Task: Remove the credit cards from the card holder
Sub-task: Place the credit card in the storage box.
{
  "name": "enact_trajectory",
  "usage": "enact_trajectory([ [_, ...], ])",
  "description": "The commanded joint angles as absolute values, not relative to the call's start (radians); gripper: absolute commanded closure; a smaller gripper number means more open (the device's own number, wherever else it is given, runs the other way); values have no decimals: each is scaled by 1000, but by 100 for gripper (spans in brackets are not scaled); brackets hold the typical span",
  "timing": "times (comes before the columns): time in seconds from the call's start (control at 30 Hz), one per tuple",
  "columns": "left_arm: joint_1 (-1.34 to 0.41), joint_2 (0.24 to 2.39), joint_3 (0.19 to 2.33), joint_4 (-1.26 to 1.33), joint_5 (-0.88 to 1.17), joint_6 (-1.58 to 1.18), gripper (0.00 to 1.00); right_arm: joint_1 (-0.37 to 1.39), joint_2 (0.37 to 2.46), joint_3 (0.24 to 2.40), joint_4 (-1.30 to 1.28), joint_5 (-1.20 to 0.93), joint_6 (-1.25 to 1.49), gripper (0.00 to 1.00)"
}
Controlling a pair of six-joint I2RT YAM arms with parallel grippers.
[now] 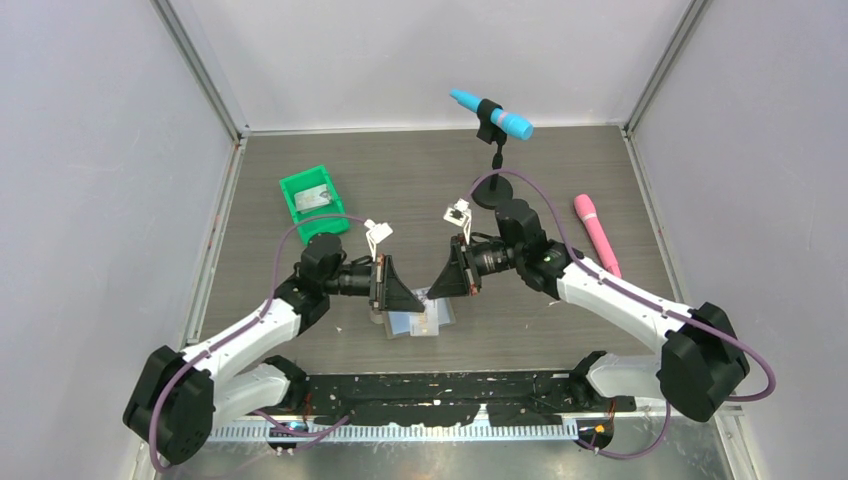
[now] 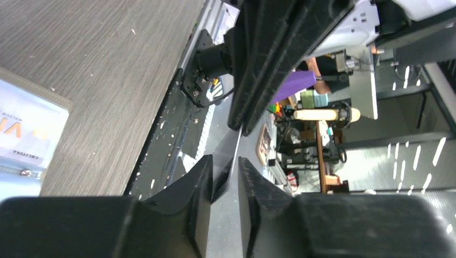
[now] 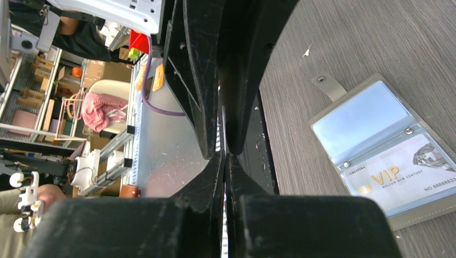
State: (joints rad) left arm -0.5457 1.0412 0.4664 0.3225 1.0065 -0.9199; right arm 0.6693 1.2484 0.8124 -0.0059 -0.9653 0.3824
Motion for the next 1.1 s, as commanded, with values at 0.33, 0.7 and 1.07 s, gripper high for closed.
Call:
enact_trajectory([
  [0.33, -439, 877, 516, 103, 800, -825, 44, 645, 1214, 671, 530, -707, 810, 95],
  [0.7, -376, 788, 402, 354, 731, -1007, 42, 642, 1171, 496, 951, -460, 1099, 95],
  [1.07, -382, 890, 308, 774, 671, -1263, 50, 645, 1132, 352, 1058, -229, 1227, 95],
])
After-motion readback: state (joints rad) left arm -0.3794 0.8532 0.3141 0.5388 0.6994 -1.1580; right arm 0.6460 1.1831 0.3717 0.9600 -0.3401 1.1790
